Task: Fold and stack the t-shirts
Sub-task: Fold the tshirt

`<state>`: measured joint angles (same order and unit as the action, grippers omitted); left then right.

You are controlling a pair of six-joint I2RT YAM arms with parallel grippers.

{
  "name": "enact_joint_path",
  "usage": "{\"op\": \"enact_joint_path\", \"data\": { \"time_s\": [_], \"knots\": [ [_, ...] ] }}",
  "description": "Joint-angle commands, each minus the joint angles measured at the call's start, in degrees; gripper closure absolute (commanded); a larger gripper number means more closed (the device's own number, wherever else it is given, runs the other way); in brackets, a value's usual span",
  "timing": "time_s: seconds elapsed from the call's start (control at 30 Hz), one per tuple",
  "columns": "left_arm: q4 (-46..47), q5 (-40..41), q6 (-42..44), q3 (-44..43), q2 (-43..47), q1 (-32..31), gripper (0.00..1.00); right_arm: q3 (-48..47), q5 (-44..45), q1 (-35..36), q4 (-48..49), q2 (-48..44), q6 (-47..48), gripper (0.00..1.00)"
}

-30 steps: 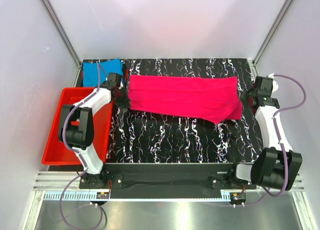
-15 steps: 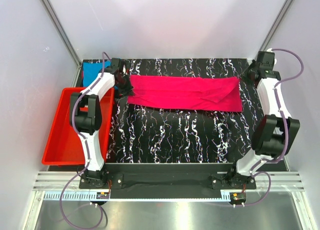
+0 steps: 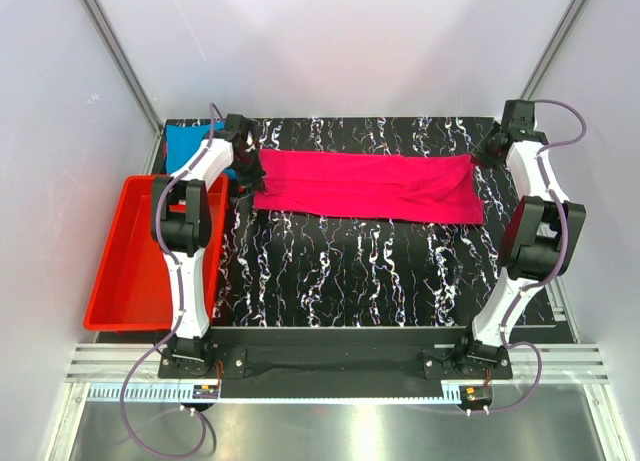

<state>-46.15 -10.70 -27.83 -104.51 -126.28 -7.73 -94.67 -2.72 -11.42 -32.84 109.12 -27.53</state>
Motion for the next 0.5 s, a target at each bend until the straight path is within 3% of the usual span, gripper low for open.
{"op": "enact_joint_path", "data": {
  "time_s": [0.0, 0.23, 0.47],
  "knots": [
    [-0.4, 1.1, 0.8, -3.7, -1.1, 1.2, 1.00, -3.1, -1.0, -0.1, 0.4, 1.4, 0.9, 1.00],
    [-1.0, 1.0, 0.8, -5.7, -2.1, 1.7, 1.00, -4.2, -1.8, -0.2, 0.8, 2.3, 0.4, 1.00],
    [-1.3, -0.3, 0.8, -4.9, -0.3, 1.8, 1.00, -7.7, -2.1, -0.2, -4.9, 2.3, -0.9, 1.00]
  ]
}}
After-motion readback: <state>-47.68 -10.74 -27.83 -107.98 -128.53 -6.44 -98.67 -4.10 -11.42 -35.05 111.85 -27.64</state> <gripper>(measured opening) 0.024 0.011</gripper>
